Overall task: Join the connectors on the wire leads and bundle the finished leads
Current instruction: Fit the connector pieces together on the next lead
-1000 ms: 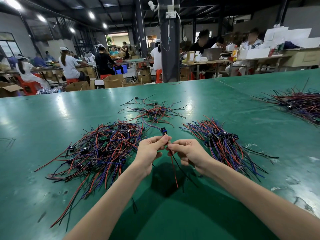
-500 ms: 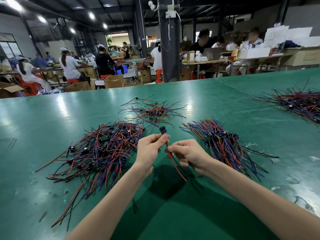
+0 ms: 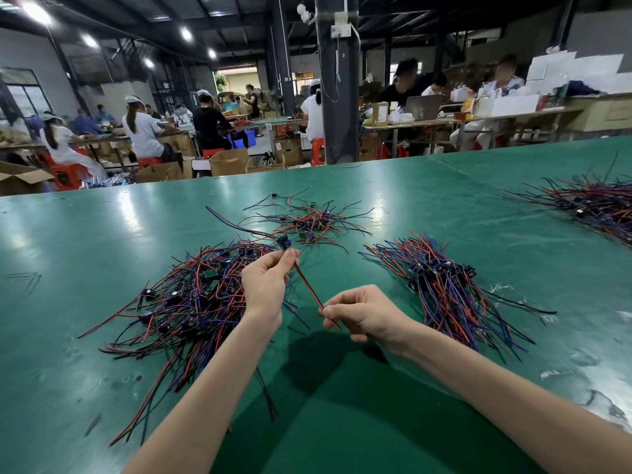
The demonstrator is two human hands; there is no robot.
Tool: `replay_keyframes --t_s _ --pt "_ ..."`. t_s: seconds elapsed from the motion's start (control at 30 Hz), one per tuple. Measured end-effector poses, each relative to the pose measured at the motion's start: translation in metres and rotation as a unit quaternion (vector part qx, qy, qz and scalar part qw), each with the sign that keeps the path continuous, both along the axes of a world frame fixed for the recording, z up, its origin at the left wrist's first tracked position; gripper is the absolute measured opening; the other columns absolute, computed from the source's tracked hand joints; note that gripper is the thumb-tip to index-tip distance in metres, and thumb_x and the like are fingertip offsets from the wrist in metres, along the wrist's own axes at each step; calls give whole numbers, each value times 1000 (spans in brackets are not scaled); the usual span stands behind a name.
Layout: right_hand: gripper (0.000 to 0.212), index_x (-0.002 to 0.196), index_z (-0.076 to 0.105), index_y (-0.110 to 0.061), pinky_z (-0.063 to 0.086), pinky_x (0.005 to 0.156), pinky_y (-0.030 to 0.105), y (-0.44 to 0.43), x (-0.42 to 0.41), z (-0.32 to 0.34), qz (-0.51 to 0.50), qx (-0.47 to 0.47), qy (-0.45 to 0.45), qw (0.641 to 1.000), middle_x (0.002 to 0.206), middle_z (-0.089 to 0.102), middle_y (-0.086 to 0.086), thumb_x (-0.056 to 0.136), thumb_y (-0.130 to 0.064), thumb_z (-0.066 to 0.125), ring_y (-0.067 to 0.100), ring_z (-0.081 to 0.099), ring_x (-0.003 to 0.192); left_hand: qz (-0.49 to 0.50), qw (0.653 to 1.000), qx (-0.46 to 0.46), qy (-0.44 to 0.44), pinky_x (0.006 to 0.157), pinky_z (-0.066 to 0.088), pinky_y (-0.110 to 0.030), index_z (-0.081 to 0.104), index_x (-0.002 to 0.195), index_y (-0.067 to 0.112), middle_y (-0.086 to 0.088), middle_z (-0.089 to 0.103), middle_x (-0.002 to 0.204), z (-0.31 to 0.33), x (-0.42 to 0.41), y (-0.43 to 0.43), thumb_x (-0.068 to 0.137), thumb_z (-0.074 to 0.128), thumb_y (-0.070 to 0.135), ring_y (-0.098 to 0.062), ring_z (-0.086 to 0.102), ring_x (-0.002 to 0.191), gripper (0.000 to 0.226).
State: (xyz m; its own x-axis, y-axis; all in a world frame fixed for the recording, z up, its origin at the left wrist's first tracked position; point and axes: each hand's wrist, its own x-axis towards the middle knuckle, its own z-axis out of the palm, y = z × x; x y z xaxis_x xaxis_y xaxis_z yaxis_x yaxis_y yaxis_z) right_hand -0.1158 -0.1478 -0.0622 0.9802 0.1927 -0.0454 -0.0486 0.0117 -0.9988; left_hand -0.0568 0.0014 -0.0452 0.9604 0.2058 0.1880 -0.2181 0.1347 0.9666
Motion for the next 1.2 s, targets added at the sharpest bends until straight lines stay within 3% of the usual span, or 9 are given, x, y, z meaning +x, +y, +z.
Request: replay_keyframes --t_s 0.33,0.53,0.63,0.7,0.83,1.03,1.1,1.2 --pt "10 80 67 -5 26 32 15 1 -3 -2 24 0 -10 1000 58 62 4 88 -4 62 4 30 35 21 1000 1 7 52 41 -9 72 88 8 7 70 76 -3 3 2 88 65 13 9 54 54 8" --pt "13 102 62 1 28 34 14 7 -11 1 46 -34 -46 997 67 61 2 93 3 53 0 44 42 27 1000 -4 13 61 40 -18 71 83 12 8 69 77 -2 3 3 89 64 14 7 49 46 10" --pt "13 107 57 -3 26 33 17 11 -13 0 41 -70 -79 994 66 58 -3 97 -2 49 8 34 41 25 999 -11 20 60 40 -18 71 90 6 5 70 80 -3 3 4 90 64 13 7 50 48 10" --pt "14 110 54 -5 27 34 15 13 -14 -1 41 -82 -105 990 69 57 -3 99 -5 47 4 31 37 27 999 -13 25 59 41 -17 71 90 6 4 70 79 -3 4 4 89 64 12 6 51 52 10" --pt "18 117 46 -9 36 44 9 14 -17 -1 22 -115 -177 977 75 54 3 99 -4 44 -3 47 42 37 999 -12 33 59 41 -18 70 80 10 9 68 70 -4 6 6 88 65 12 6 50 47 11" --pt "26 98 44 -28 35 57 13 16 -21 2 -24 -121 -299 946 67 52 -8 96 -3 48 4 43 55 13 999 -20 41 52 40 -12 68 80 11 5 67 77 -2 2 2 89 64 10 6 54 50 10" --pt "27 94 44 -30 38 61 19 18 -22 -1 -19 -132 -304 943 65 52 -12 96 -4 48 11 46 60 0 998 -34 47 51 40 -13 68 82 10 4 67 77 1 1 2 90 63 10 6 52 46 9" --pt "23 94 43 -26 33 53 11 15 -18 -3 2 -137 -257 957 67 55 -6 97 -4 48 0 42 51 4 997 -59 58 52 38 -16 68 81 8 4 65 72 5 1 5 90 62 9 1 46 45 11"
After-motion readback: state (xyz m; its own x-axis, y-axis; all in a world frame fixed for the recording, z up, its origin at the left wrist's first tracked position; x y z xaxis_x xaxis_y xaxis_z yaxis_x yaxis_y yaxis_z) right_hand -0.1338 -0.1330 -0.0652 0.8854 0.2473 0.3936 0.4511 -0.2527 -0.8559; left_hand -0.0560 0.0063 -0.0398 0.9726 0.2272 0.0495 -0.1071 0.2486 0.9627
